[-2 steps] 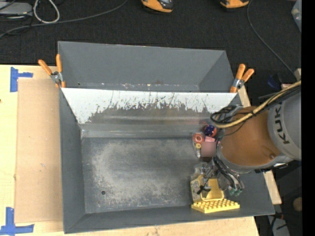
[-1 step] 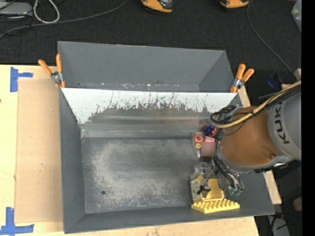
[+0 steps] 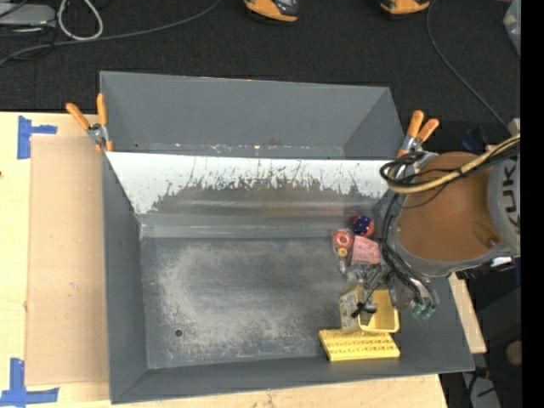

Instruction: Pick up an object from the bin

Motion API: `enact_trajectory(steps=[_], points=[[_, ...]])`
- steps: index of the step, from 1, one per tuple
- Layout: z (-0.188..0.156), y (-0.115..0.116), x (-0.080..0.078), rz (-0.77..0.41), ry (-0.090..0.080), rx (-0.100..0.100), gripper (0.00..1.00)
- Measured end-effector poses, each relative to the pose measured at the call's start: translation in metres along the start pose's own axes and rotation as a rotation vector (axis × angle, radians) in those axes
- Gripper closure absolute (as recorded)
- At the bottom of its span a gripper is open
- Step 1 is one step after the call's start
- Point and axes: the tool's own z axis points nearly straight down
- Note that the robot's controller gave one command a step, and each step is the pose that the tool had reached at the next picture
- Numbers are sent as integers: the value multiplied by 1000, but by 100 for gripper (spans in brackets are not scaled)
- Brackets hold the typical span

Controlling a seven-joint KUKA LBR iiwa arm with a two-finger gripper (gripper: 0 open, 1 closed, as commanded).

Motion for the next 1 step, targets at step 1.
enact_trajectory(steps=[1], points=[[-87,-5,1,15,3,-1,100]])
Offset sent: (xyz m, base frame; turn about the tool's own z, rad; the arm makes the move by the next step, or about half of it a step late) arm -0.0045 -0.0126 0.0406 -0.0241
